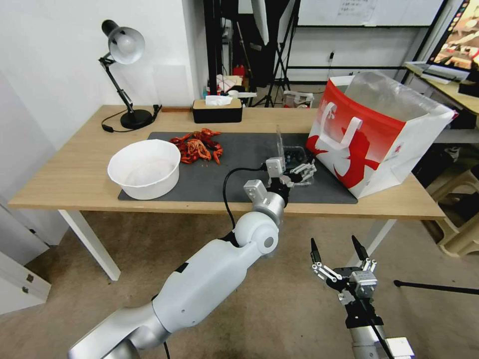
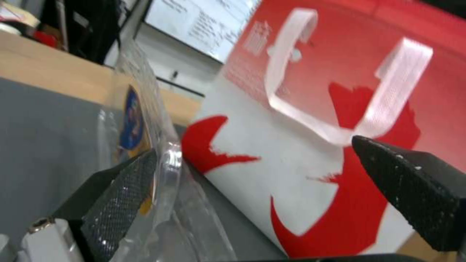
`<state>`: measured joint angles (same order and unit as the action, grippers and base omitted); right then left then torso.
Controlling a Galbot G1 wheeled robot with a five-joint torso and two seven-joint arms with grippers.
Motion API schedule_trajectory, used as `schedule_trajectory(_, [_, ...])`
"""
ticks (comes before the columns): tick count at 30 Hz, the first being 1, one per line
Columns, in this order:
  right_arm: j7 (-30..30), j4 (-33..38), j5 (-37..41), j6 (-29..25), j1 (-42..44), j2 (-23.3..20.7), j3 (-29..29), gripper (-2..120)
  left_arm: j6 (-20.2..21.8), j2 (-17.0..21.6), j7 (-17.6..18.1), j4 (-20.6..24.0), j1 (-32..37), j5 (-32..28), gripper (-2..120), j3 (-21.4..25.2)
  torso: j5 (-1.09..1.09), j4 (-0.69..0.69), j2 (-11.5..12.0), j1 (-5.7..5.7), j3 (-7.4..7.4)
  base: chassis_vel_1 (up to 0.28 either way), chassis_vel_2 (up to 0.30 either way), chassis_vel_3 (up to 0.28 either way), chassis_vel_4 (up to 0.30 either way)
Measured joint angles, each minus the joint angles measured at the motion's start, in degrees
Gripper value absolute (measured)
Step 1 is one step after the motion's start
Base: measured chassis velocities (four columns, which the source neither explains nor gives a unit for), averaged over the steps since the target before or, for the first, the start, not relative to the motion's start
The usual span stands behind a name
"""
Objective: Close the takeout container lid, then place the container into the takeout bag.
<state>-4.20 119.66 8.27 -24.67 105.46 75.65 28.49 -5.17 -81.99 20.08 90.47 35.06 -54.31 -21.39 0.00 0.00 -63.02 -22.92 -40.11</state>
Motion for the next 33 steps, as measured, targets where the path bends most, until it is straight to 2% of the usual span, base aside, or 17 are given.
schedule_trajectory(2, [0.0, 0.0, 0.1, 0.0, 0.0, -0.1, 0.1, 100, 2.0, -0.5, -0.2, -0.1, -0.8, -3.1, 100, -0.1, 0.0, 0.0, 0.0, 0.0, 0.0, 0.0, 0.0, 0.0, 0.0])
schedule_trajectory(11, [-0.1, 0.0, 0.0, 0.0, 0.0, 0.0, 0.1, 100, 3.4, -2.7, -0.5, -2.0, -3.1, -8.5, 100, -0.6, 0.01, -0.01, 0.0, 0.0, 0.0, 0.0, 0.0, 0.0, 0.0])
schedule_trajectory(15, [-0.1, 0.0, 0.0, 0.0, 0.0, -0.1, 0.2, 100, 4.9, -4.2, 0.0, -3.5, -3.9, -14.6, 100, 0.2, 0.0, 0.0, 0.0, 0.0, 0.0, 0.0, 0.0, 0.0, 0.0])
schedule_trajectory(16, [-0.1, 0.0, 0.0, 0.0, 0.0, -0.1, 0.2, 100, 4.9, -4.2, 0.0, -3.5, -3.9, -14.6, 100, 0.2, 0.0, 0.0, 0.0, 0.0, 0.0, 0.0, 0.0, 0.0, 0.0])
schedule_trajectory(19, [-0.2, 0.0, 0.0, 0.0, 0.0, -0.1, 0.3, 100, 6.8, -6.4, 2.8, -4.2, -4.4, -21.7, 100, 2.9, 0.01, 0.0, 0.0, 0.0, 0.0, 0.0, 0.0, 0.0, 0.0])
schedule_trajectory(27, [-0.2, 0.0, -0.1, 0.0, 0.0, 0.0, 0.2, 100, 8.7, -8.9, 6.3, -6.1, -5.8, -25.3, 100, 4.9, 0.01, 0.0, 0.0, 0.0, 0.0, 0.0, 0.0, 0.0, 0.0])
schedule_trajectory(30, [-0.2, 0.2, -0.1, 0.0, 0.0, 0.0, 0.2, 100, 10.4, -9.7, 9.3, -6.4, -6.3, -26.6, 94, 5.6, 0.01, 0.0, 0.0, 0.0, 0.0, 0.0, 0.0, 0.0, 0.0])
schedule_trajectory(32, [-0.2, 0.2, -0.1, 0.0, 0.0, 0.0, 0.2, 100, 10.4, -9.8, 9.5, -6.4, -6.3, -26.7, 94, 5.6, 0.0, 0.0, 0.0, 0.0, 0.0, 0.0, 0.0, 0.0, 0.0])
schedule_trajectory(33, [-0.2, 0.4, 0.0, 0.1, 0.0, 0.0, 0.2, 100, 11.3, -10.2, 12.1, -7.2, -6.5, -27.5, 87, 6.3, 0.0, -0.01, 0.0, 0.0, 0.0, 0.0, 0.0, 0.0, 0.0])
